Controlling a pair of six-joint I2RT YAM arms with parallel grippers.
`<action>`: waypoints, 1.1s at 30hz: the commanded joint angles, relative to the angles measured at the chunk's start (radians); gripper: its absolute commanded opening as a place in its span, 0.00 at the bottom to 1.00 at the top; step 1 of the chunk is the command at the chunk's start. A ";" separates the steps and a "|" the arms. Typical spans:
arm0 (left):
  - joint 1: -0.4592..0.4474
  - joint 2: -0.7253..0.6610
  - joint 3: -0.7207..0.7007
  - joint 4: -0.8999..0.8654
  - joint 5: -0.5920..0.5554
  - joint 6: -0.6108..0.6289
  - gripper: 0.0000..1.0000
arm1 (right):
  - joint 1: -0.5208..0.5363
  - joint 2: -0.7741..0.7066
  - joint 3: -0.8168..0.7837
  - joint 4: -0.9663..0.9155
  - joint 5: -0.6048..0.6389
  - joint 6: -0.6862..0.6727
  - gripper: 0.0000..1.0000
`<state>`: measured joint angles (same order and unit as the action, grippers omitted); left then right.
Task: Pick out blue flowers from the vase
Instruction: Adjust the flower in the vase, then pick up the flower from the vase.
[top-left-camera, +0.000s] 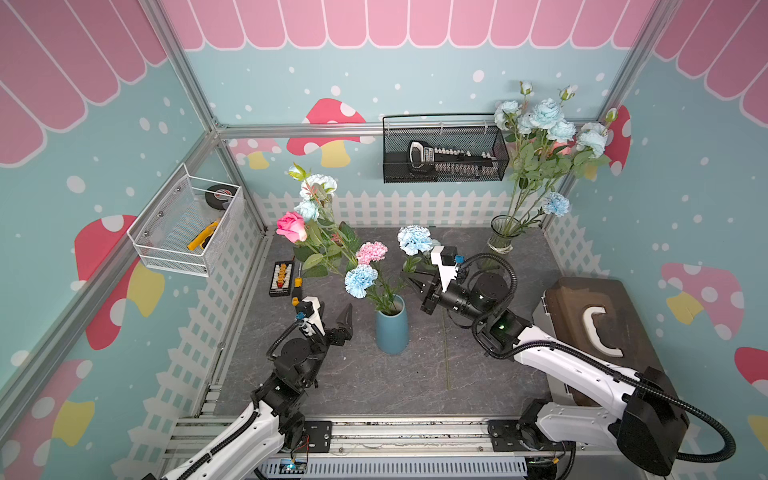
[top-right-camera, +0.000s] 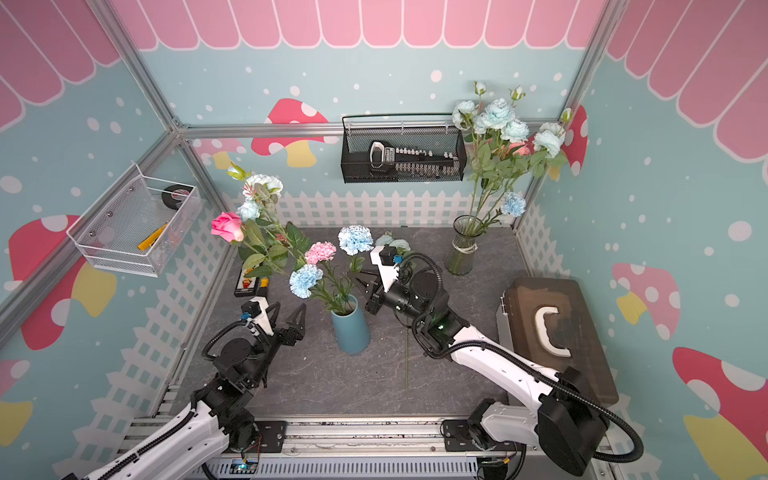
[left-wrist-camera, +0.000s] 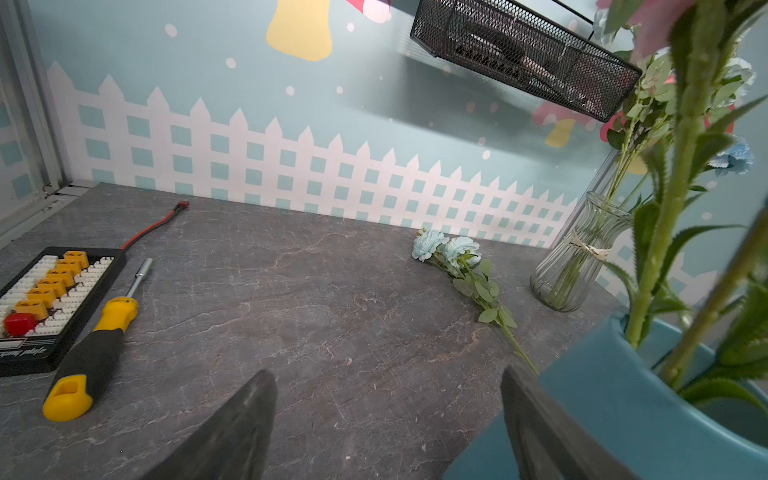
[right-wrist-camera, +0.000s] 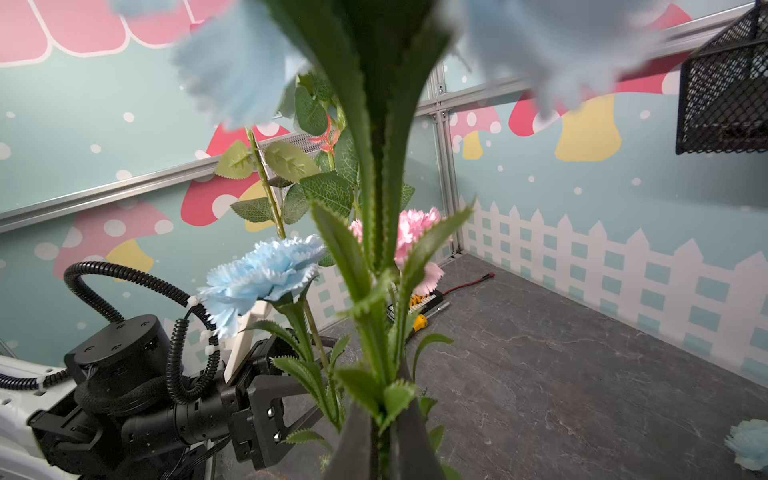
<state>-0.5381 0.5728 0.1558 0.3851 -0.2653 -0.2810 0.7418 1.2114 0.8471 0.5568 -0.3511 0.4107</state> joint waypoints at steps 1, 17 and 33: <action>0.005 -0.006 -0.009 -0.004 0.013 -0.005 0.85 | 0.007 -0.014 0.045 -0.110 -0.003 -0.042 0.03; 0.005 -0.008 -0.009 -0.004 0.012 -0.006 0.85 | 0.007 0.090 0.068 -0.210 0.003 -0.055 0.28; 0.004 0.003 -0.006 -0.003 0.012 -0.006 0.85 | 0.007 -0.233 -0.101 -0.367 0.032 -0.025 0.54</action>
<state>-0.5381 0.5735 0.1558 0.3851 -0.2653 -0.2810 0.7418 0.9867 0.7918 0.2325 -0.3126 0.3714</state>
